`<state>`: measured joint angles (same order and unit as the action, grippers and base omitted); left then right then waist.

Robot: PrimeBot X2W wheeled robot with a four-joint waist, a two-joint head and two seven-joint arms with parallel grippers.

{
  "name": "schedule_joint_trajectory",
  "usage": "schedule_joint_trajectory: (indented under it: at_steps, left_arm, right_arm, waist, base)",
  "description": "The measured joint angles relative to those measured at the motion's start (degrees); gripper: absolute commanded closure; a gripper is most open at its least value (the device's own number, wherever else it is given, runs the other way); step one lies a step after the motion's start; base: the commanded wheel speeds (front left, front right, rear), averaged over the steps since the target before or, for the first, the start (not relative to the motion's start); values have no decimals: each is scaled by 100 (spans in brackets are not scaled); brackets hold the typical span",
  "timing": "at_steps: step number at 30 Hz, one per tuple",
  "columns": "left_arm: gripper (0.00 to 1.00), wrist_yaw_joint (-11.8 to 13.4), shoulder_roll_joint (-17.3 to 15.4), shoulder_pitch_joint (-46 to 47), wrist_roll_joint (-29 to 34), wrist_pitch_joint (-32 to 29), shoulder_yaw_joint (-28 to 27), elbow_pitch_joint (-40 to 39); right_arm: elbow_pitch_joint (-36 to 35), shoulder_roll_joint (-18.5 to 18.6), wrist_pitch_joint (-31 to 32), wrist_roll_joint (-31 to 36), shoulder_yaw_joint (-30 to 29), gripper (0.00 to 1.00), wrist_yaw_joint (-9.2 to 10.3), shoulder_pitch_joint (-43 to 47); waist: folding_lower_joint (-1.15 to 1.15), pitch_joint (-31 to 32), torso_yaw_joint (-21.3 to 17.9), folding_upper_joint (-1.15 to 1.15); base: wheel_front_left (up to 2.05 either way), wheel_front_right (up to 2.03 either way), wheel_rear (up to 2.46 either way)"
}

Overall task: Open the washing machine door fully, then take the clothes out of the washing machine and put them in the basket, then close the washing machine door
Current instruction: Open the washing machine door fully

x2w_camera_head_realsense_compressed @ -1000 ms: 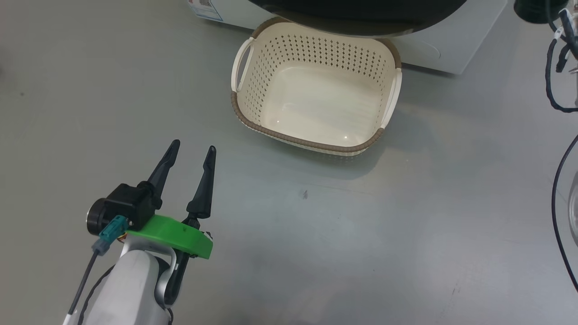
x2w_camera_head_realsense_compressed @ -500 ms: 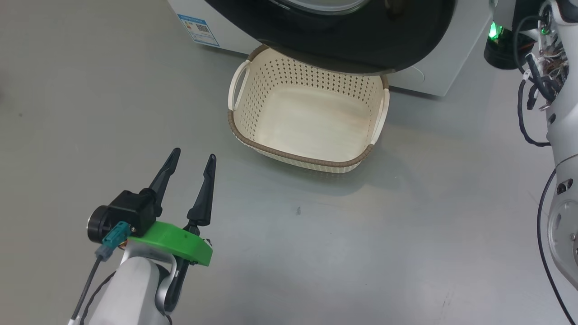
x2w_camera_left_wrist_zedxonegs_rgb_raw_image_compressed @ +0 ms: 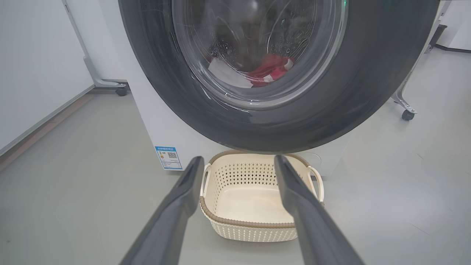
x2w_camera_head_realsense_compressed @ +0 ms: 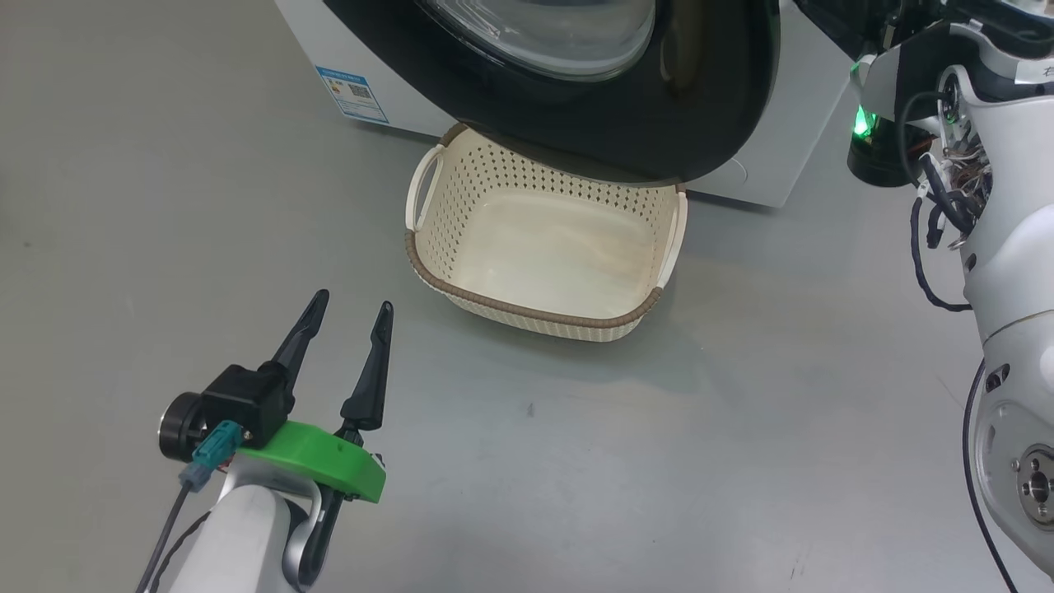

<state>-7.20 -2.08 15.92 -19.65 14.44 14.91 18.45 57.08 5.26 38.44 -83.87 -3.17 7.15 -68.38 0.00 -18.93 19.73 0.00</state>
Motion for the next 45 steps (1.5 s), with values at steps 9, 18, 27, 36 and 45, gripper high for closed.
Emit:
schedule_joint_trajectory:
  at_steps: [9, 18, 27, 36, 45]
  left_arm:
    - [0, 0, -2, -96, 54, 0, -5, 13]
    - [0, 0, -4, -134, 60, 0, -9, 0]
    - [0, 0, -4, -152, 69, 0, 2, -1]
    - [0, 0, -4, -167, 104, 0, 15, 1]
    - [0, 0, -4, -209, 104, 0, 54, 3]
  right_arm:
    - [-10, -37, 158, -85, 62, 100, -11, 253]
    - [-103, -49, 383, -169, 258, 100, -10, 392]
    - [-210, -48, 745, -568, 701, 100, -10, 613]
    - [-456, -73, 1028, -1070, 1324, 100, -9, 938]
    - [-820, -79, 1136, -1580, 1992, 100, 0, 1249]
  waist:
    - [0, 159, -38, 0]
    - [0, 208, -52, 0]
    - [0, 230, -3, 0]
    - [0, 301, 75, 0]
    - [0, 338, 150, 0]
  base:
    - [0, 0, 0]
    - [0, 0, 0]
    - [0, 0, 0]
    - [0, 0, 0]
    - [0, 0, 0]
